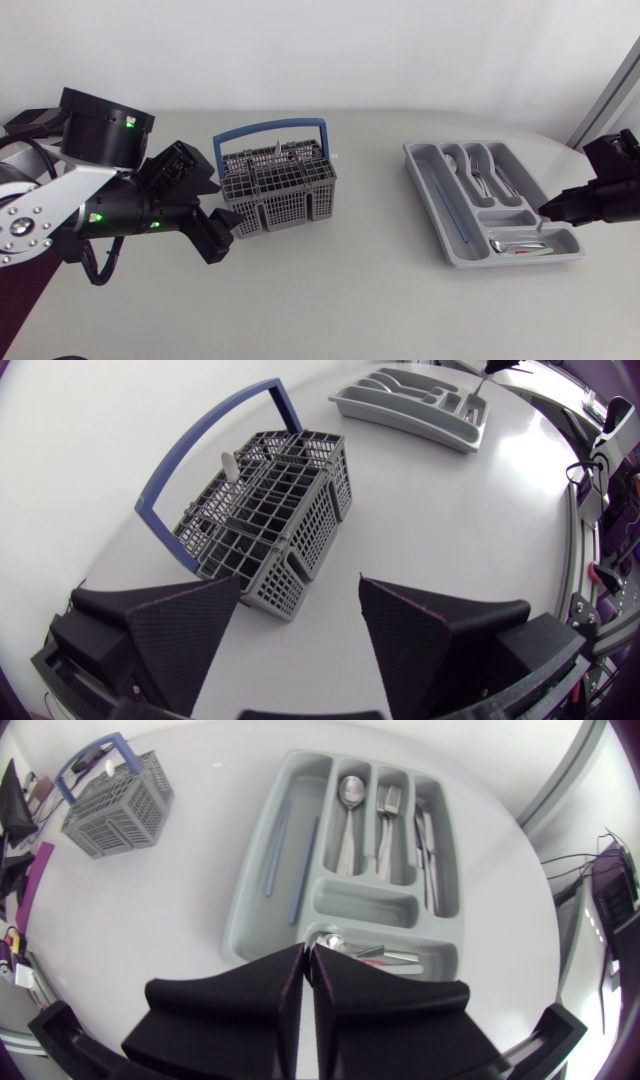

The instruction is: Unload the cutlery basket into the drawer organizer.

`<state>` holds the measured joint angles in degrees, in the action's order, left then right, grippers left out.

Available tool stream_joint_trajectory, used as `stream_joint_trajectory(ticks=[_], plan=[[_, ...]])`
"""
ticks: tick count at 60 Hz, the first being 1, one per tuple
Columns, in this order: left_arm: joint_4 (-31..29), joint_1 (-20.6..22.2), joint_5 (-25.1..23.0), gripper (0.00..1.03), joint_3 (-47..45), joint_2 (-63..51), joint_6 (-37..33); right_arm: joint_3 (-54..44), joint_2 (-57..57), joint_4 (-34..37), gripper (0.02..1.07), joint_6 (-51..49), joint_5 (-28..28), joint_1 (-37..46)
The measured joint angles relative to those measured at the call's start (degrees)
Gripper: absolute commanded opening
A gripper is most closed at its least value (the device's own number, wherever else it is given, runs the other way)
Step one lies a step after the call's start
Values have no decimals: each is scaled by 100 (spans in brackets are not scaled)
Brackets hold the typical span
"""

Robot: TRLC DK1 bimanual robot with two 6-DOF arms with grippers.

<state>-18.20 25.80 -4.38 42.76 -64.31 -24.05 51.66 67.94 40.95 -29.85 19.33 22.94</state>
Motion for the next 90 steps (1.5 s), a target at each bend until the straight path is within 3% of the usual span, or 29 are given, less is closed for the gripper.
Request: stream_joint_trajectory(ticks=[19,48,56,62,70,77,90], plan=[[-37,37,-2,98,2,-2,0,-719,219,-1604,8,44,-874,173],[-144,144,44,98,4,-46,0,-791,1499,-2498,10,284,-1110,229],[-144,144,44,98,4,-61,0,-791,1665,-2577,39,354,-1152,219],[-144,144,46,98,4,-61,0,-828,1731,-2575,54,372,-1132,166],[-144,144,66,98,4,-61,0,-861,1714,-2553,61,372,-1060,111],[-175,142,66,98,9,-61,0,-861,1534,-2430,74,372,-1027,55],[-247,-55,66,98,9,-28,-2,-850,804,-2004,89,391,-682,-201]])
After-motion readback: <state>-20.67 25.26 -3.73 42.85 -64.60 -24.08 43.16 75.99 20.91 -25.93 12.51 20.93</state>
